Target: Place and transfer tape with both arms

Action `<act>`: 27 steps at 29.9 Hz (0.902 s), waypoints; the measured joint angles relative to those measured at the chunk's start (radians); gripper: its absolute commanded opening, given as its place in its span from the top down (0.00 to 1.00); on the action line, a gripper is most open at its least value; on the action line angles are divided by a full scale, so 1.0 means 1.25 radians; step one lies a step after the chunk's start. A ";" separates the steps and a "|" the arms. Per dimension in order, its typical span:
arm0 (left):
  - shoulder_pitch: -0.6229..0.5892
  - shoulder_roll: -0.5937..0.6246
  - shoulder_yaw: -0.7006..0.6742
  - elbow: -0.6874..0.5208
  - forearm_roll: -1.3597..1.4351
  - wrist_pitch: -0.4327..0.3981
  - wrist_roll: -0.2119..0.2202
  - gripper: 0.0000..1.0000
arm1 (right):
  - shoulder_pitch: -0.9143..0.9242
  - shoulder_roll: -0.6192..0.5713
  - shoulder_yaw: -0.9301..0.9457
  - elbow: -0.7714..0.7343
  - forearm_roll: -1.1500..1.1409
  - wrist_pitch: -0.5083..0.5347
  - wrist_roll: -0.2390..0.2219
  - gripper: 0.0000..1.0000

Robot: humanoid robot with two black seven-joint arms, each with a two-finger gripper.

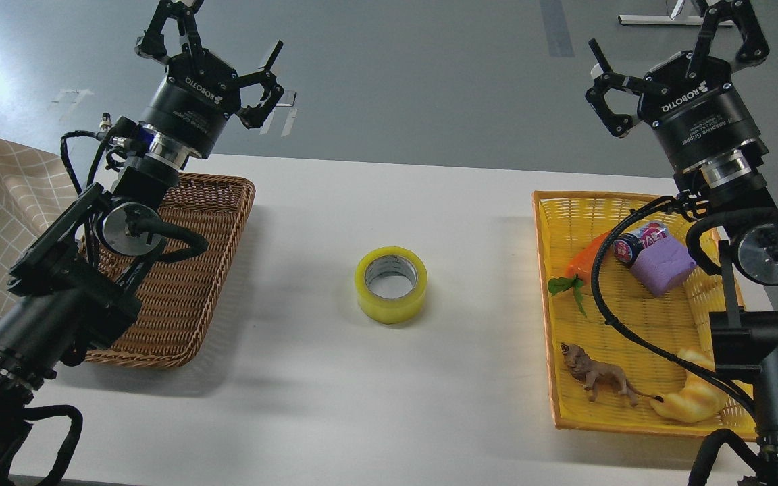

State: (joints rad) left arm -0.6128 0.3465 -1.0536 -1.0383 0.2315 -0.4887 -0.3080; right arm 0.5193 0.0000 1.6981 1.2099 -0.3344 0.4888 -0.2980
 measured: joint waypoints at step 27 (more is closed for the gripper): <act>-0.003 0.000 0.012 0.000 0.004 0.000 -0.003 0.02 | -0.058 0.000 -0.006 -0.013 0.000 0.000 0.085 0.01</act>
State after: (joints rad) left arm -0.6163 0.3460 -1.0391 -1.0384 0.2365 -0.4887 -0.3124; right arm 0.4465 0.0000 1.6909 1.1934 -0.3343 0.4887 -0.1917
